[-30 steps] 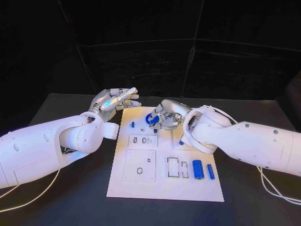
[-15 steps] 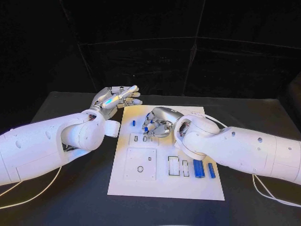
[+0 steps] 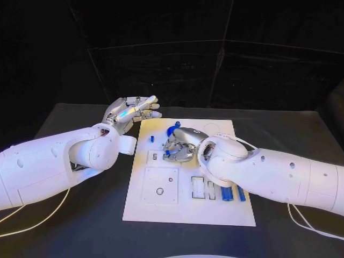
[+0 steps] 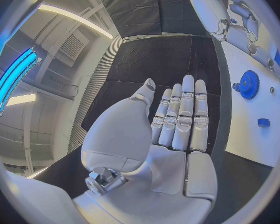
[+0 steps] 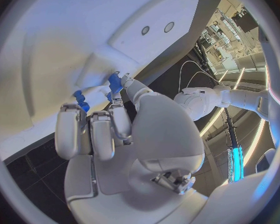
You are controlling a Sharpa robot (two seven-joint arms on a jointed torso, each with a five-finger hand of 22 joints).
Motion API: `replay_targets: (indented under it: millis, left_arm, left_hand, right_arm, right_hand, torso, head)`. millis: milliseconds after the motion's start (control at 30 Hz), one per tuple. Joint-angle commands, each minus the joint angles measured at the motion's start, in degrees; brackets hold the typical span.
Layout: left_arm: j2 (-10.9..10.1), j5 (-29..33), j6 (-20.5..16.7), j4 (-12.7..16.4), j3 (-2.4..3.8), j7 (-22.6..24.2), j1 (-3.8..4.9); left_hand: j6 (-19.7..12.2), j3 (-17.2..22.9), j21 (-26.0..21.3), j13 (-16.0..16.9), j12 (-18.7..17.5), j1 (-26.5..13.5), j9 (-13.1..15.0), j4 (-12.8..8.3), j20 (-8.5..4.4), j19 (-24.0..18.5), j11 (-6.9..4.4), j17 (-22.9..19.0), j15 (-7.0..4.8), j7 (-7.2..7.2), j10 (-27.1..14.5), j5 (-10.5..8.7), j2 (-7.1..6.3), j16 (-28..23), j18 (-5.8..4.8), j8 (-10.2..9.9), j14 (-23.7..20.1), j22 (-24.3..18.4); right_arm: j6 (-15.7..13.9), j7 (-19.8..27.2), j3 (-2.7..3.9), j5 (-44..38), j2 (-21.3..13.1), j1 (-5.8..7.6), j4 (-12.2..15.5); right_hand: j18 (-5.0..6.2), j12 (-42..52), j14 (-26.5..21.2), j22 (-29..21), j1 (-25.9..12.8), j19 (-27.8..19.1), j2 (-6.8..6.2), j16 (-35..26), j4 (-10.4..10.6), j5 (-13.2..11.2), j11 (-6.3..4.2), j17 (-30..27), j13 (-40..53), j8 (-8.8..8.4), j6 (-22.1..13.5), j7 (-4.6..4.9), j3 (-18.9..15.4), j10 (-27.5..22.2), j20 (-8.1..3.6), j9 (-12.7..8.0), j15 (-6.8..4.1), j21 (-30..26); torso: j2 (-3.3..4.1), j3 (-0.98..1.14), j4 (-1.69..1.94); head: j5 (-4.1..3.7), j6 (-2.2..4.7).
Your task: Assemble the parts on the task board
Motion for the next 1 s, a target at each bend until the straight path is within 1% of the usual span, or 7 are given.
replay_targets:
  millis: [33,67,200,300,500,867,1000]
  left_arm:
    - [0.0,-0.1,0.3,0.0,0.03,0.3,0.11]
    - [0.0,-0.1,0.3,0.1,0.03,0.3,0.11]
    - [-0.1,-0.1,0.4,0.1,0.03,0.3,0.11]
    - [-0.1,-0.1,0.4,0.1,0.03,0.3,0.11]
    - [-0.1,-0.1,0.4,0.0,0.03,0.3,0.11]
    - [-0.1,-0.1,0.4,0.0,0.03,0.3,0.1]
    - [-0.1,-0.1,0.4,-0.1,0.03,0.3,0.1]
  left_hand:
    - [0.3,0.0,-0.2,0.0,-0.4,-0.2,-0.1,-0.2,0.04,0.4,0.08,0.1,0.04,0.17,0.3,-0.15,-0.09,-0.4,0.36,-0.3,0.4,-0.1]
    - [0.3,0.0,-0.2,0.0,-0.4,-0.2,-0.1,-0.2,0.04,0.4,0.08,0.1,0.04,0.17,0.3,-0.15,-0.09,-0.4,0.36,-0.3,0.4,-0.1]
    - [0.3,0.0,-0.3,0.0,-0.5,-0.2,-0.1,-0.2,0.05,0.4,0.11,0.1,0.06,0.2,0.3,-0.15,-0.11,-0.5,0.36,-0.4,0.4,-0.1]
    - [0.3,0.0,-0.3,0.0,-0.5,-0.2,-0.1,-0.2,0.05,0.4,0.11,0.1,0.06,0.2,0.3,-0.15,-0.11,-0.5,0.36,-0.4,0.4,-0.1]
    - [0.3,0.0,-0.3,0.0,-0.5,-0.2,-0.1,-0.2,0.05,0.4,0.12,0.1,0.07,0.21,0.2,-0.16,-0.1,-0.5,0.36,-0.4,0.4,-0.2]
    - [0.3,0.0,-0.3,0.0,-0.5,-0.2,-0.1,-0.2,0.05,0.4,0.12,0.1,0.07,0.21,0.2,-0.16,-0.1,-0.5,0.36,-0.4,0.4,-0.2]
    - [0.3,0.0,-0.3,0.0,-0.5,-0.2,-0.1,-0.2,0.05,0.4,0.12,0.1,0.07,0.21,0.2,-0.16,-0.1,-0.5,0.36,-0.4,0.4,-0.2]
  right_arm:
    - [0.7,-0.5,0.04,-1.5,0.0,-0.15,0.0]
    - [0.8,-0.5,0.04,-1.6,-0.1,-0.21,0.0]
    - [0.9,-0.7,0.04,-1.7,-0.3,-0.4,0.1]
    - [1.1,-0.9,0.04,-1.8,-0.6,-0.45,0.2]
    - [1.5,-1.4,0.03,-2.1,-0.9,-0.49,0.4]
    - [2.1,-2.0,0.03,-2.3,-1.4,-0.5,0.6]
    - [2.2,-2.0,0.02,-2.3,-1.3,-0.5,0.5]
  right_hand:
    - [-1.1,0.0,3.9,0.0,0.5,0.3,0.29,-0.2,-0.1,0.3,-0.25,4.2,0.1,0.17,0.4,0.06,0.3,0.0,-0.05,0.0,-0.54,0.3]
    - [-1.1,0.0,3.9,0.0,0.5,0.3,0.29,-0.2,-0.1,0.3,-0.25,4.2,0.1,0.17,0.4,0.06,0.3,0.0,-0.05,0.0,-0.54,0.3]
    - [-1.09,-0.1,3.9,0.0,0.4,0.3,0.22,-0.2,-0.1,0.3,-0.24,4.2,0.1,0.17,0.4,0.07,0.3,-0.1,-0.05,0.0,-0.54,0.2]
    - [-1.09,-0.1,3.9,0.0,0.3,0.3,0.14,-0.2,-0.1,0.4,-0.23,4.2,0.1,0.16,0.4,0.09,0.3,0.0,-0.05,0.0,-0.53,0.2]
    - [-1.09,-0.1,3.9,0.0,0.2,0.3,0.09,-0.2,-0.1,0.4,-0.22,4.2,0.0,0.15,0.4,0.1,0.3,-0.1,-0.05,0.0,-0.52,0.2]
    - [-1.09,-0.1,3.8,0.0,0.1,0.3,0.02,-0.2,-0.1,0.4,-0.21,4.1,0.0,0.14,0.4,0.11,0.3,-0.1,-0.05,0.0,-0.52,0.2]
    - [-1.07,-0.2,3.8,-0.1,-0.2,0.2,-0.35,-0.3,0.0,0.4,-0.18,4.0,0.0,0.04,0.4,0.15,0.2,-0.1,-0.03,0.0,-0.49,0.2]
  torso:
    - [-0.06,-0.01,0.05]
    - [-0.05,-0.06,0.09]
    - [-0.06,-0.08,0.21]
    - [-0.06,-0.05,0.18]
    - [-0.02,-0.01,-0.03]
    - [-0.04,-0.05,0.16]
    - [-0.04,-0.05,0.19]
  head:
    - [-0.07,-0.15]
    - [-0.14,-0.14]
    - [-0.1,-0.25]
    - [-0.09,-0.26]
    - [0.02,-0.26]
    - [-0.1,-0.39]
    - [-0.05,-0.42]
